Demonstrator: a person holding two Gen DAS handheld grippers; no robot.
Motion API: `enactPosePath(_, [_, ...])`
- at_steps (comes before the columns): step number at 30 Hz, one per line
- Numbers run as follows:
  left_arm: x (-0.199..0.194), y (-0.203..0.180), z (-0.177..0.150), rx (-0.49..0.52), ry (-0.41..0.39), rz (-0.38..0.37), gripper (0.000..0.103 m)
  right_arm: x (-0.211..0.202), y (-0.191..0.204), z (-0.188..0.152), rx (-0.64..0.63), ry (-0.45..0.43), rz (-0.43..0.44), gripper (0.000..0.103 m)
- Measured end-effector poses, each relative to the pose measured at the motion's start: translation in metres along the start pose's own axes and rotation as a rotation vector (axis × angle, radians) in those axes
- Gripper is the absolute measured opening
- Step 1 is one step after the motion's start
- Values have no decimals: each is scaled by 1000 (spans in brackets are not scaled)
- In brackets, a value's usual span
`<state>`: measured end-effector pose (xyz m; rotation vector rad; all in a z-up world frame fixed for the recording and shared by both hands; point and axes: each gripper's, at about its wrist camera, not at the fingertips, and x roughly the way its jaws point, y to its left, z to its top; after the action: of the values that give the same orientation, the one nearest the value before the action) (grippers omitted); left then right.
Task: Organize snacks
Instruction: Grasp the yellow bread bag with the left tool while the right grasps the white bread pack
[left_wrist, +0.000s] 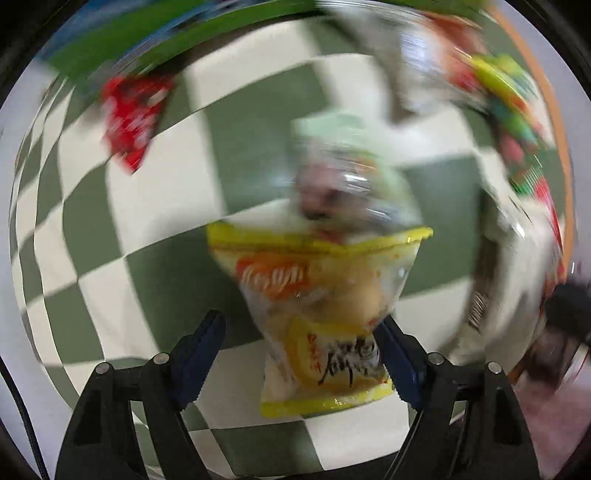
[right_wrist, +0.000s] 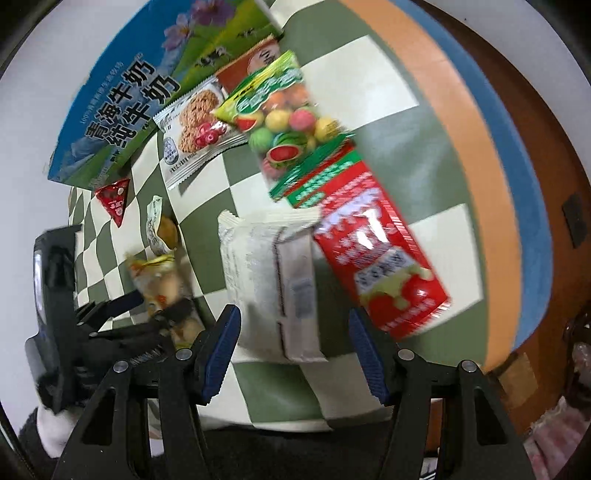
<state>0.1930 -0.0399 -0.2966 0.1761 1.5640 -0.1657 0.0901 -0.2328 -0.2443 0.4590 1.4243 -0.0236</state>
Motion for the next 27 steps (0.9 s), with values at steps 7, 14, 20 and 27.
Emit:
enactPosePath(7, [13, 20, 6, -153, 61, -94, 80, 44, 24, 3, -49, 48, -63, 65])
enactPosePath(14, [16, 29, -13, -172, 19, -126, 52, 44, 35, -3, -108, 22, -126, 57])
enactPosePath(20, [-15, 29, -24, -143, -63, -127, 46, 20, 47, -7, -140, -18, -98, 57])
enactPosePath(27, [-90, 38, -22, -138, -191, -202, 46, -39, 64, 5, -168, -95, 7, 57])
